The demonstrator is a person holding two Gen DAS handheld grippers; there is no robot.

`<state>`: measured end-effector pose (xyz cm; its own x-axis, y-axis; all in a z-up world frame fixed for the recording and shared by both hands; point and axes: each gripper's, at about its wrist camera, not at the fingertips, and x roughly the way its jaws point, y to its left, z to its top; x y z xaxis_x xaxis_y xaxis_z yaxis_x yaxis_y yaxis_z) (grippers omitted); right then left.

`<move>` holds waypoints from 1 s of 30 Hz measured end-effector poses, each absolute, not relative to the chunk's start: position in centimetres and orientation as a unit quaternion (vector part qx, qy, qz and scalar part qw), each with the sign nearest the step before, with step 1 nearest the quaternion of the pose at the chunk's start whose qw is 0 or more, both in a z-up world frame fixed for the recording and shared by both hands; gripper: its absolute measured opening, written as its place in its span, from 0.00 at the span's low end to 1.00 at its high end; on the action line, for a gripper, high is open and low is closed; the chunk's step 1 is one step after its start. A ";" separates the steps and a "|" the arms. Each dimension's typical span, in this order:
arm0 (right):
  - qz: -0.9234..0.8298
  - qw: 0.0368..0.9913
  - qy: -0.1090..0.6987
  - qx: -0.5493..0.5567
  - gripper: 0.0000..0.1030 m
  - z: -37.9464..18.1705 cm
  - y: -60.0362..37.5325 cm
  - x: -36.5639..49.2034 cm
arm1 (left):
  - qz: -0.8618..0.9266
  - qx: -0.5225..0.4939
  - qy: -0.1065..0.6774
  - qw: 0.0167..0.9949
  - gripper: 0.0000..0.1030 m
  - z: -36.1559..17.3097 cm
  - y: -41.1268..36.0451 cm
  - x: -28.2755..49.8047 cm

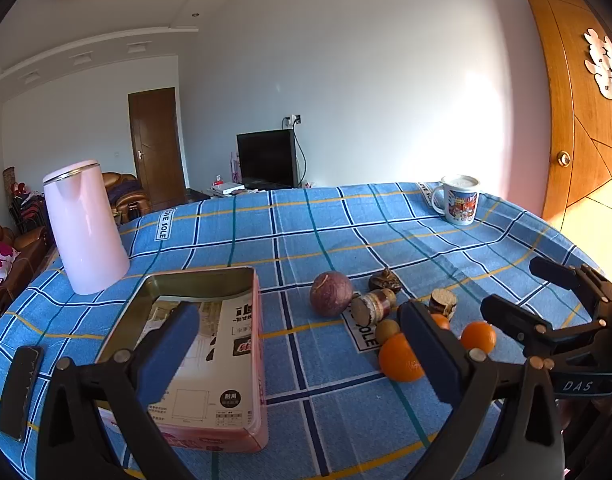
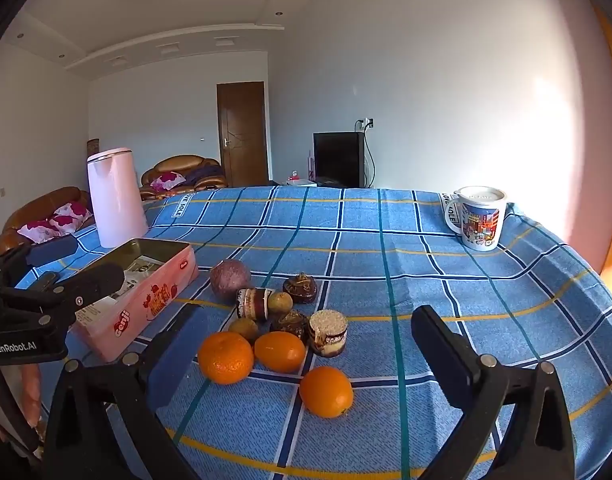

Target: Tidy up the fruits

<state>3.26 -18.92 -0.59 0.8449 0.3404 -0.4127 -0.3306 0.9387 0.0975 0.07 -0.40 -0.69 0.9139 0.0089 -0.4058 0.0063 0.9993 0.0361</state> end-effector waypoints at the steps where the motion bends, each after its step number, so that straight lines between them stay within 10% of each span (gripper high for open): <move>1: 0.174 0.960 0.217 0.012 0.99 -0.6 -18.9 3.2 | 0.001 0.018 0.207 0.978 1.00 -0.7 -0.4 0.1; 30: 0.176 0.960 0.216 0.016 0.99 -0.7 -19.1 3.0 | -0.001 0.017 0.209 0.978 1.00 -1.0 -0.4 0.0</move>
